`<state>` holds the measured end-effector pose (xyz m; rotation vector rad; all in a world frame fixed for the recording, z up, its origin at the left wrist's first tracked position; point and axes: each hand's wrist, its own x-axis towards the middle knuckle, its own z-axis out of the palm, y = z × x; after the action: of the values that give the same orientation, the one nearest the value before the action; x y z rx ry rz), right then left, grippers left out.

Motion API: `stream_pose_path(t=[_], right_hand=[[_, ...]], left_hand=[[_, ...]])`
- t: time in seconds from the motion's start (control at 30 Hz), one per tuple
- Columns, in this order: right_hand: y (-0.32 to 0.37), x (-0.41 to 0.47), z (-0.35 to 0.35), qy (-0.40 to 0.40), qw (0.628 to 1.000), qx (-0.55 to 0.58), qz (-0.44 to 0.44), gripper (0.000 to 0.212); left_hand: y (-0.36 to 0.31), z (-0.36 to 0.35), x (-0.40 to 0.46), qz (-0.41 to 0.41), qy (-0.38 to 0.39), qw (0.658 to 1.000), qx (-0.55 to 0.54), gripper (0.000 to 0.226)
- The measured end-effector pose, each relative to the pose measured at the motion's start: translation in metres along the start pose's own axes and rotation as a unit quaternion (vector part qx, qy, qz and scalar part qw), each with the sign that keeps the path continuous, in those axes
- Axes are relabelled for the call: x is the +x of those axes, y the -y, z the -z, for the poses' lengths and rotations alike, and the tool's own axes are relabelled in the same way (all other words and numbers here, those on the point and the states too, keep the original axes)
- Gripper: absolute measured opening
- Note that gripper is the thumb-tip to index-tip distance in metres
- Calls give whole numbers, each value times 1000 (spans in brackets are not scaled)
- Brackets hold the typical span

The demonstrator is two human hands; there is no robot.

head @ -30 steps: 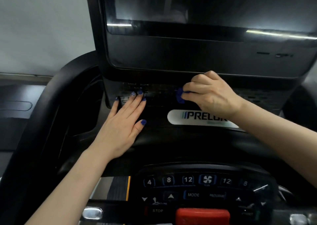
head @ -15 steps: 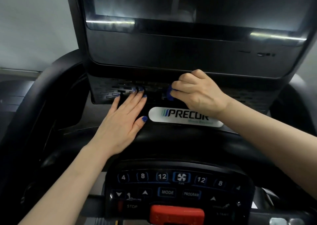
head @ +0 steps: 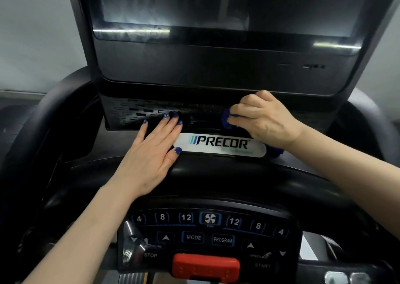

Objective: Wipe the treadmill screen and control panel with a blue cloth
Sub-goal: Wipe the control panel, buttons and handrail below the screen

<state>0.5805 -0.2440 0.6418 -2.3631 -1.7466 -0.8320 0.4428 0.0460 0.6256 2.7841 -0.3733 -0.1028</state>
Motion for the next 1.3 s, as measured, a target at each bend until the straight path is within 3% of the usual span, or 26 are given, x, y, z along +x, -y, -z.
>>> stream_pose_path(t=[0.17, 0.67, 0.87, 1.07, 1.3], right_hand=[[2, 2, -4, 18, 1000, 11, -16, 19], [-7, -71, 25, 14, 995, 22, -98, 16], [-5, -65, 18, -3, 992, 37, -124, 20], [-17, -86, 32, -3, 992, 49, -118, 42], [-16, -99, 35, 19, 991, 63, -120, 51]], left_hand=[[-1, 1, 1, 2, 5, 1000, 3, 65], [-31, -4, 24, -43, 36, 998, 15, 66], [-31, -6, 23, -41, 37, 998, 28, 65], [-30, -6, 22, -41, 35, 998, 26, 66], [-29, -8, 23, -42, 35, 998, 34, 66]])
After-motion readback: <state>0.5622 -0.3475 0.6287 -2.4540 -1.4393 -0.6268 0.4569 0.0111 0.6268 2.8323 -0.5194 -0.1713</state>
